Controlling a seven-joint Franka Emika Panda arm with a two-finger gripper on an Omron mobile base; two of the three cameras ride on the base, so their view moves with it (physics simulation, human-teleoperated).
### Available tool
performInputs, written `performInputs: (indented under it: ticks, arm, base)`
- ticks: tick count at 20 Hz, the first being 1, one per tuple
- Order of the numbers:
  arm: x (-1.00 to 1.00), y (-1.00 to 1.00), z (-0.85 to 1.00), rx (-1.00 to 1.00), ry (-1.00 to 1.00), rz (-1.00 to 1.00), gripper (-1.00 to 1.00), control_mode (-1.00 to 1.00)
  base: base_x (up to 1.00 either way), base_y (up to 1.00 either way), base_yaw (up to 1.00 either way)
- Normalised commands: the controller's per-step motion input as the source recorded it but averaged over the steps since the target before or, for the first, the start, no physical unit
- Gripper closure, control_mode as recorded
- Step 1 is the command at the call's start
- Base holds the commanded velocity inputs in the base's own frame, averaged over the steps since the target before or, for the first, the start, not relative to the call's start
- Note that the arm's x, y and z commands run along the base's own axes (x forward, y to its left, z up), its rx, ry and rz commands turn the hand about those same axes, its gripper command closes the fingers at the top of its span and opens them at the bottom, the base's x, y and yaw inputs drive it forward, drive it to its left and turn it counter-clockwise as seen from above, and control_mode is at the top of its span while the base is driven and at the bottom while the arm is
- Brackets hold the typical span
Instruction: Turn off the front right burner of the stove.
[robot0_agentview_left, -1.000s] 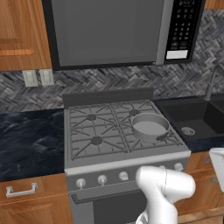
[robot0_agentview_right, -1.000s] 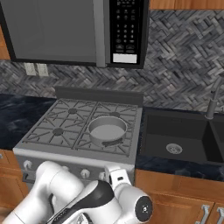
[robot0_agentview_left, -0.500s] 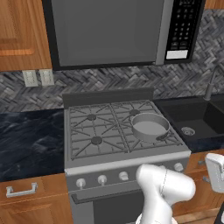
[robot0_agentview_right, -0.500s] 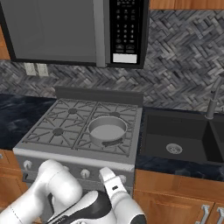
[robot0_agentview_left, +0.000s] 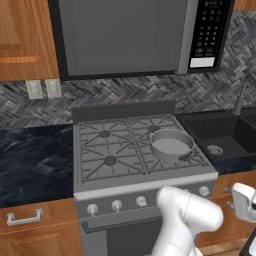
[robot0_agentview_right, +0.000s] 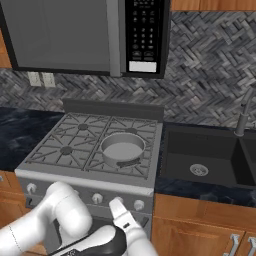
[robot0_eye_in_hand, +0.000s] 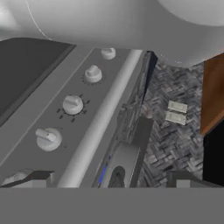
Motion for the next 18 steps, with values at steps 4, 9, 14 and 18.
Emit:
performInputs:
  ticks: [4,9,14,18]
  arm:
    - [0.07,0.00,-0.06,0.00,-0.08,0.01,-1.00,-1.00]
    - [0.07,0.00,-0.08,0.00,0.00,0.01,-1.00,-1.00]
    - [0.14,0.00,-0.11,0.00,0.00,0.00,-1.00,-1.00]
    - [0.22,0.00,-0.09,0.00,0.00,0.00,-1.00,-1.00]
  base:
    - [0.00,0.00,0.00]
    - [0.00,0.00,0.00]
    - [0.00,0.00,0.00]
    - [0.00,0.00,0.00]
